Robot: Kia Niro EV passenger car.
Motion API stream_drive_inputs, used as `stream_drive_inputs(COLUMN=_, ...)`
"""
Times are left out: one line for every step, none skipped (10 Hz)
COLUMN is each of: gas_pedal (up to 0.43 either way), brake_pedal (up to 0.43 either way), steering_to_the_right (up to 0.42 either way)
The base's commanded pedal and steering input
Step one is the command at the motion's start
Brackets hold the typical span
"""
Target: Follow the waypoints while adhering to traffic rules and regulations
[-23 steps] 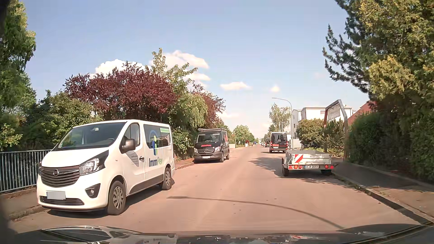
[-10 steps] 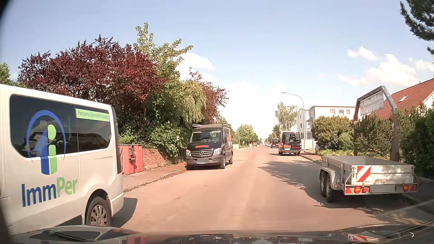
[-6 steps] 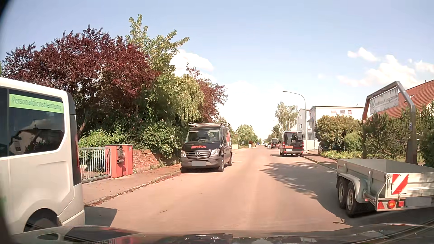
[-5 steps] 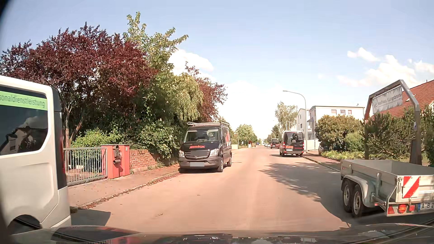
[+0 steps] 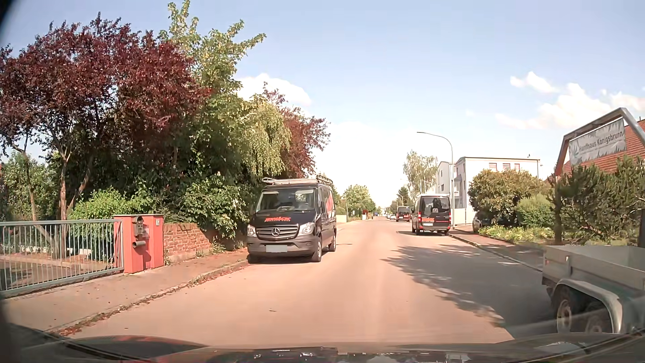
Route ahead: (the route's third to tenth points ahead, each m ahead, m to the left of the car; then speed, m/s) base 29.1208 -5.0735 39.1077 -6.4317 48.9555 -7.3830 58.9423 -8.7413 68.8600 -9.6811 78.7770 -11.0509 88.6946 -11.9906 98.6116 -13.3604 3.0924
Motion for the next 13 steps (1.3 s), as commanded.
stream_drive_inputs(gas_pedal=0.008, brake_pedal=0.012, steering_to_the_right=0.070)
stream_drive_inputs(gas_pedal=0.020, brake_pedal=0.012, steering_to_the_right=0.072)
stream_drive_inputs(gas_pedal=0.028, brake_pedal=0.018, steering_to_the_right=0.073)
stream_drive_inputs(gas_pedal=0.039, brake_pedal=0.012, steering_to_the_right=0.075)
stream_drive_inputs(gas_pedal=0.059, brake_pedal=0.018, steering_to_the_right=0.076)
stream_drive_inputs(gas_pedal=0.059, brake_pedal=0.012, steering_to_the_right=0.076)
stream_drive_inputs(gas_pedal=0.059, brake_pedal=0.012, steering_to_the_right=0.076)
stream_drive_inputs(gas_pedal=0.059, brake_pedal=0.018, steering_to_the_right=0.076)
stream_drive_inputs(gas_pedal=0.059, brake_pedal=0.012, steering_to_the_right=0.076)
stream_drive_inputs(gas_pedal=0.059, brake_pedal=0.012, steering_to_the_right=0.076)
stream_drive_inputs(gas_pedal=0.059, brake_pedal=0.012, steering_to_the_right=0.076)
stream_drive_inputs(gas_pedal=0.059, brake_pedal=0.012, steering_to_the_right=0.075)
stream_drive_inputs(gas_pedal=0.059, brake_pedal=0.018, steering_to_the_right=0.073)
